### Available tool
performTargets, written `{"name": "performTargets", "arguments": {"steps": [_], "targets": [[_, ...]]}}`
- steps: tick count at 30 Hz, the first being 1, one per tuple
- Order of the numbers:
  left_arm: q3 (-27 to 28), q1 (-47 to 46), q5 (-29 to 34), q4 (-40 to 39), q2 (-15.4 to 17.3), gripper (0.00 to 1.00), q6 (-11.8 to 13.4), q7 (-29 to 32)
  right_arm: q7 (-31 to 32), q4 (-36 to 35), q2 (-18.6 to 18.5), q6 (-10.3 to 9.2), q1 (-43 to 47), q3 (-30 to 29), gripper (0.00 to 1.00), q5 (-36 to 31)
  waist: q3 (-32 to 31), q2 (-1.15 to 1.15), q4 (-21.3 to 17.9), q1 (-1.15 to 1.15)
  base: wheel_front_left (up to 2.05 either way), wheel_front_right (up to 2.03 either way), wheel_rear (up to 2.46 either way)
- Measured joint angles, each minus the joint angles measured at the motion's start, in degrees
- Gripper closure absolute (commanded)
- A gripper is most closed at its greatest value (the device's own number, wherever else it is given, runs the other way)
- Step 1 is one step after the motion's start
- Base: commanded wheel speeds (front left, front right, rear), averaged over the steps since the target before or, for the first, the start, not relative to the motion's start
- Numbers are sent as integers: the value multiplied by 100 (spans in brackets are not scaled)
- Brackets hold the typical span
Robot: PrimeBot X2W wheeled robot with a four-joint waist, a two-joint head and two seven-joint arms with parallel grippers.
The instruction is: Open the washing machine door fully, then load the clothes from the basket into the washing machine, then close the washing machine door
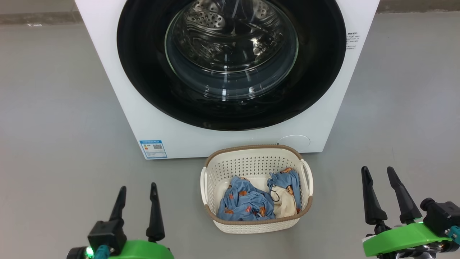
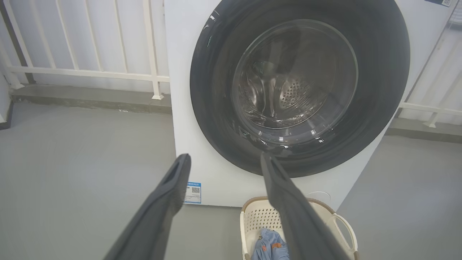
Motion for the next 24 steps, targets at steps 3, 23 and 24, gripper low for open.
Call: {"name": "performTargets", "arguments": {"steps": [3,23,24], "targets": [[-58,0,145,70,2,0,63,-51,-55,1,-5,0,2,0,0,-219,4,0,9,0,0,0,0],[-297,-2,1015,200,16,0,156,-344,-320,42,-16,1,9,-22,0,-1241,60,0,47,0,0,0,0],[-296,-2,979,245,15,0,124,-345,-320,56,-16,1,9,-22,0,-1241,62,0,46,0,0,0,0]]}}
